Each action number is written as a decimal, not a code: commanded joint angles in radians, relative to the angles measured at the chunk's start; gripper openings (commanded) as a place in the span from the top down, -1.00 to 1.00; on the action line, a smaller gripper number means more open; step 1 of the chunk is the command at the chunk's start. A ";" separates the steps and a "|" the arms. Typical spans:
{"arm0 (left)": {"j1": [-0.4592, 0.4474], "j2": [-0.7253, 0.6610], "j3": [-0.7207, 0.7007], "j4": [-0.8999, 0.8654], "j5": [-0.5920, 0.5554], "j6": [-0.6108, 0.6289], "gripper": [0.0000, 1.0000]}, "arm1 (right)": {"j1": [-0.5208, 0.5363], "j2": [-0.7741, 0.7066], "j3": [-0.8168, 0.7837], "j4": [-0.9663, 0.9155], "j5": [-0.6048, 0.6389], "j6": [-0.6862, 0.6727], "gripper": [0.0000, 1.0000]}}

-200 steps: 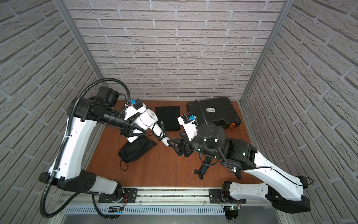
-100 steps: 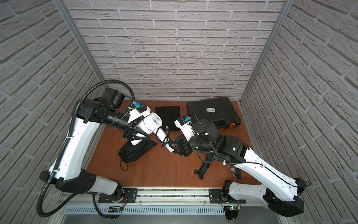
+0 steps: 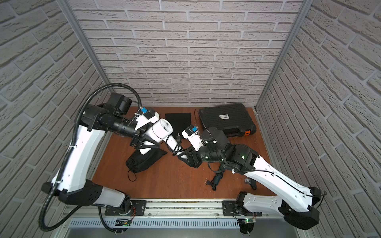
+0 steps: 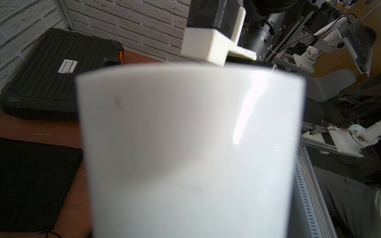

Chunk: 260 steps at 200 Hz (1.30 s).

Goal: Pack away hair dryers
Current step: Fold the hair dryer.

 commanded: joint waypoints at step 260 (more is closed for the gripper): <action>0.160 -0.051 -0.184 0.198 0.234 -0.384 1.00 | -0.006 0.147 -0.094 1.085 -0.205 0.347 0.95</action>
